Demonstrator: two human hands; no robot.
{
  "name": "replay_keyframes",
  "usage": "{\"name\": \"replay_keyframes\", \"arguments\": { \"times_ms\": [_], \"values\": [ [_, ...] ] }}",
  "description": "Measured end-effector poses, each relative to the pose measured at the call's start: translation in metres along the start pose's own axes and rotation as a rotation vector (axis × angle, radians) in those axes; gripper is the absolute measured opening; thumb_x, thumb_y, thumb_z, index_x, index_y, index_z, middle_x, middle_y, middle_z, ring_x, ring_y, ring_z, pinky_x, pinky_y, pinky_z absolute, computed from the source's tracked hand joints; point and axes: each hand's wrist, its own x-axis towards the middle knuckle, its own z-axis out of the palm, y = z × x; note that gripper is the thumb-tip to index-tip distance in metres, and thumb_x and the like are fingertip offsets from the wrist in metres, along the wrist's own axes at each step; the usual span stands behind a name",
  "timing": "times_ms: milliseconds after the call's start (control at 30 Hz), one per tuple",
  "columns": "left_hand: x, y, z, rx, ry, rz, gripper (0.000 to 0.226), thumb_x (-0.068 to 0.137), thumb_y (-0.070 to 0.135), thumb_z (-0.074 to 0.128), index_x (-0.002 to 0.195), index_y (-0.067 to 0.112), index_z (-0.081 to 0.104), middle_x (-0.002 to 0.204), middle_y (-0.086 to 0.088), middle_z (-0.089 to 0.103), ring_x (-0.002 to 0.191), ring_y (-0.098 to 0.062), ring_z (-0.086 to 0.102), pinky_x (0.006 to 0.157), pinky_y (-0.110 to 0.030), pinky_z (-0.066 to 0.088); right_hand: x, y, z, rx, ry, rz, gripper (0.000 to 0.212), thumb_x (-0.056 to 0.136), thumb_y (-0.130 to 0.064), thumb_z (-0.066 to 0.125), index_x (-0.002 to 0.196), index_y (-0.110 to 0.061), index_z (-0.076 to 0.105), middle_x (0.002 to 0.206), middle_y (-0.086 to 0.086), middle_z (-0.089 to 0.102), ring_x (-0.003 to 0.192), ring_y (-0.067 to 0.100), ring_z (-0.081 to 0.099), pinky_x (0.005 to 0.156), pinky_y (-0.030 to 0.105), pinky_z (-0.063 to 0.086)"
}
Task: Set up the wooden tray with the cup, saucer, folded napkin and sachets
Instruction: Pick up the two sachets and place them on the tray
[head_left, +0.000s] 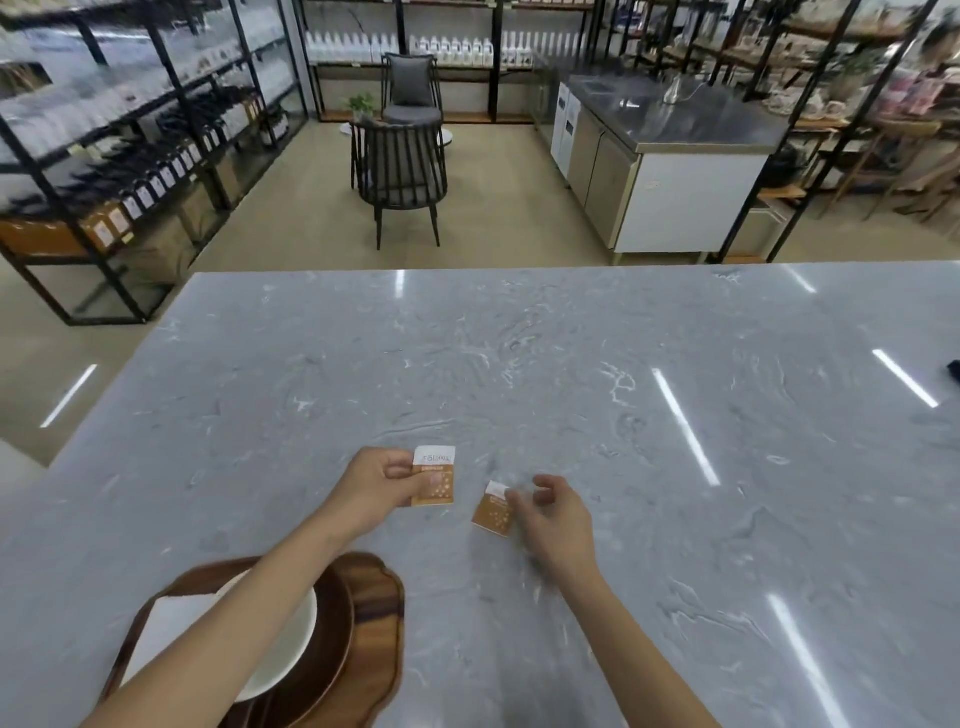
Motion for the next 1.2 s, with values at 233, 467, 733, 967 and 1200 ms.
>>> {"name": "replay_keyframes", "arguments": {
  "times_ms": [233, 467, 733, 967, 1200],
  "values": [
    [-0.001, -0.001, 0.013, 0.039, -0.032, 0.034, 0.024, 0.087, 0.010, 0.077, 0.111, 0.013, 0.077, 0.098, -0.002, 0.081, 0.093, -0.017, 0.077, 0.079, -0.024, 0.061, 0.009, -0.006, 0.012, -0.390, -0.126, 0.012, 0.063, 0.069, -0.057, 0.079, 0.118, -0.028, 0.053, 0.114, -0.006, 0.044, 0.092, 0.019, 0.061, 0.075, 0.032, 0.043],
    [-0.007, -0.010, 0.015, 0.046, -0.027, 0.013, 0.020, 0.088, 0.013, 0.077, 0.108, 0.017, 0.077, 0.096, 0.002, 0.081, 0.091, -0.016, 0.077, 0.088, -0.038, 0.060, 0.005, -0.012, 0.016, -0.229, -0.148, -0.024, 0.066, 0.066, -0.038, 0.084, 0.115, -0.029, 0.041, 0.090, -0.009, 0.062, 0.082, 0.011, 0.062, 0.059, 0.025, 0.040],
    [-0.017, -0.019, 0.012, 0.031, 0.011, -0.016, 0.021, 0.096, 0.013, 0.063, 0.104, 0.027, 0.076, 0.104, 0.006, 0.080, 0.097, -0.012, 0.075, 0.094, -0.040, 0.059, -0.017, -0.010, 0.006, 0.212, -0.058, -0.026, 0.030, 0.090, -0.010, 0.068, 0.115, -0.024, 0.061, 0.099, -0.003, 0.073, 0.091, 0.022, 0.073, 0.081, 0.036, 0.059],
    [-0.042, -0.014, 0.019, -0.040, 0.008, 0.027, 0.023, 0.100, 0.013, 0.060, 0.110, 0.024, 0.077, 0.106, 0.003, 0.079, 0.101, -0.016, 0.074, 0.089, -0.032, 0.061, -0.058, -0.034, -0.025, 0.555, -0.301, -0.069, 0.023, 0.101, -0.012, 0.059, 0.113, -0.025, 0.074, 0.095, 0.009, 0.078, 0.091, 0.021, 0.077, 0.075, 0.026, 0.061],
    [-0.078, -0.012, 0.032, -0.176, -0.021, 0.071, 0.019, 0.097, 0.019, 0.066, 0.113, 0.019, 0.076, 0.105, 0.001, 0.079, 0.101, -0.015, 0.075, 0.085, -0.027, 0.061, -0.078, -0.038, -0.018, 0.501, -0.313, -0.125, 0.020, 0.098, -0.013, 0.065, 0.114, -0.020, 0.073, 0.092, 0.001, 0.078, 0.094, 0.023, 0.076, 0.080, 0.036, 0.063]
  ]
}}
